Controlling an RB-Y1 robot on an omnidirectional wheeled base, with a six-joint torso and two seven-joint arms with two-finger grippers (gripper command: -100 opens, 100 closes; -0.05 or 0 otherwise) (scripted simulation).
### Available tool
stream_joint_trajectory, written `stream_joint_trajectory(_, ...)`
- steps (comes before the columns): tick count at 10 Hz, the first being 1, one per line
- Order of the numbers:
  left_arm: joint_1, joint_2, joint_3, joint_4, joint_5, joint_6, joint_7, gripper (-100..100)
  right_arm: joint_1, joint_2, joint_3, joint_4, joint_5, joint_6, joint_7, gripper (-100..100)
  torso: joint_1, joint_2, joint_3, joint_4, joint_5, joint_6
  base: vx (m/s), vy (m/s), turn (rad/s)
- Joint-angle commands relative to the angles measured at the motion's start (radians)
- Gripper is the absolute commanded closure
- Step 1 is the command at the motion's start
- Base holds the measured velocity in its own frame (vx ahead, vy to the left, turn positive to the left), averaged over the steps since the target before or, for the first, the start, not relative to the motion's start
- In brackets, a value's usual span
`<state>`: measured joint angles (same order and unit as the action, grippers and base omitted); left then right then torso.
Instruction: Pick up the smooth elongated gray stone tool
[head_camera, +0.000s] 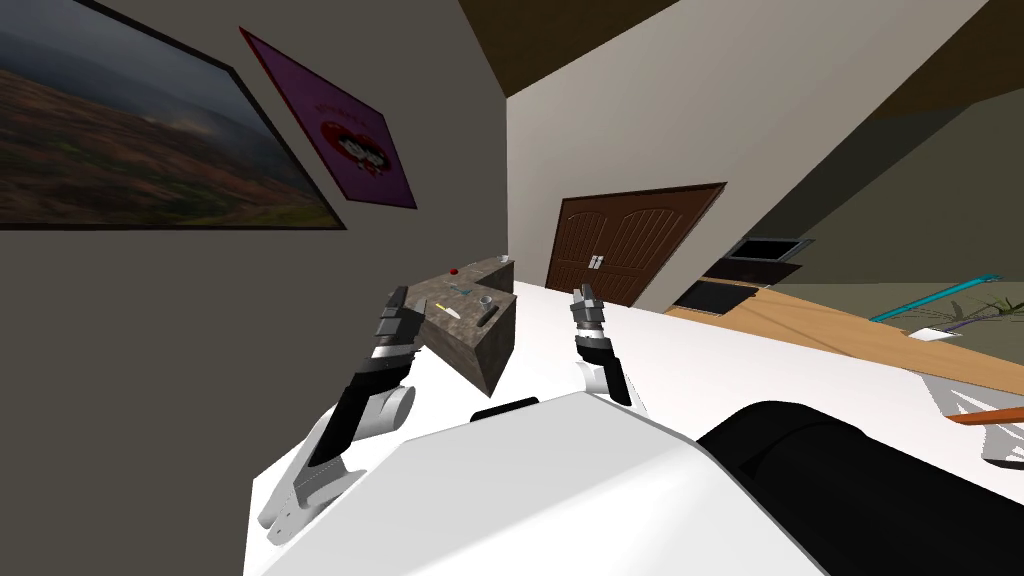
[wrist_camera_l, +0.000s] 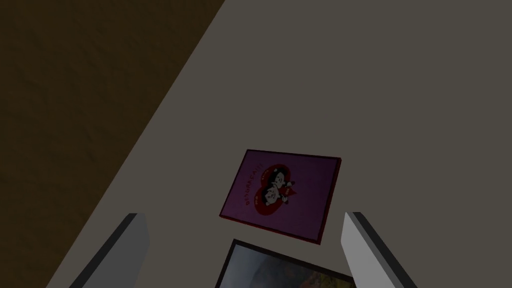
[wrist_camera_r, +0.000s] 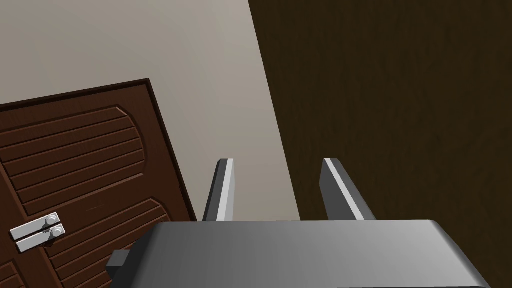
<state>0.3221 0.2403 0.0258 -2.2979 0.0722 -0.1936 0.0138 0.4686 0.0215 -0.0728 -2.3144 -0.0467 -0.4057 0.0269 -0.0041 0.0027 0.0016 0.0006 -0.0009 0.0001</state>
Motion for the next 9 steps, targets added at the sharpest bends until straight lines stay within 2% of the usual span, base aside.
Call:
stream_joint_trajectory(1,-0.012,0.015,0.007,0.003,0.007,0.046,0.012,-100,0.0,0.0,0.0,0.0,0.0,0.0,0.0,0,0.0,0.0,0.0,0.0,0.0,0.0,-0.042,-0.061,0.0)
stream_joint_trajectory(2,-0.042,0.045,0.025,0.017,0.023,0.076,0.034,-100,0.0,0.0,0.0,0.0,0.0,0.0,0.0,0,0.0,0.0,0.0,0.0,0.0,0.0,-0.045,-0.069,-0.002)
stream_joint_trajectory(3,-0.042,0.045,0.025,0.017,0.023,0.101,0.034,-100,0.0,0.0,0.0,0.0,0.0,0.0,0.0,0,0.0,0.0,0.0,0.0,0.0,0.0,-0.033,-0.064,0.001)
stream_joint_trajectory(4,-0.072,0.073,0.043,0.031,0.04,0.129,0.058,-100,0.0,0.0,0.0,0.0,0.0,0.0,0.0,0,0.0,-0.001,0.0,0.0,0.0,0.0,-0.031,-0.078,-0.003)
stream_joint_trajectory(6,-0.072,0.073,0.043,0.031,0.04,0.169,0.058,-100,0.0,0.0,0.0,0.0,0.0,0.0,0.0,0,0.0,-0.001,-0.001,0.0,0.0,0.0,-0.02,-0.051,0.001)
stream_joint_trajectory(7,-0.104,0.099,0.062,0.047,0.057,0.211,0.084,-100,0.0,0.0,0.0,0.0,0.0,0.0,0.0,0,0.001,-0.002,-0.001,0.0,0.0,0.0,-0.026,-0.046,-0.006)
stream_joint_trajectory(8,-0.104,0.099,0.062,0.047,0.057,0.236,0.084,-100,0.0,0.0,0.0,0.0,0.0,0.0,0.0,0,0.001,-0.001,-0.001,0.0,0.0,0.0,-0.034,-0.064,-0.003)
stream_joint_trajectory(9,-0.136,0.123,0.081,0.064,0.073,0.269,0.11,-100,0.0,0.0,0.0,0.0,0.0,0.0,0.0,0,0.0,-0.001,-0.001,0.0,0.0,0.0,-0.049,-0.085,-0.004)
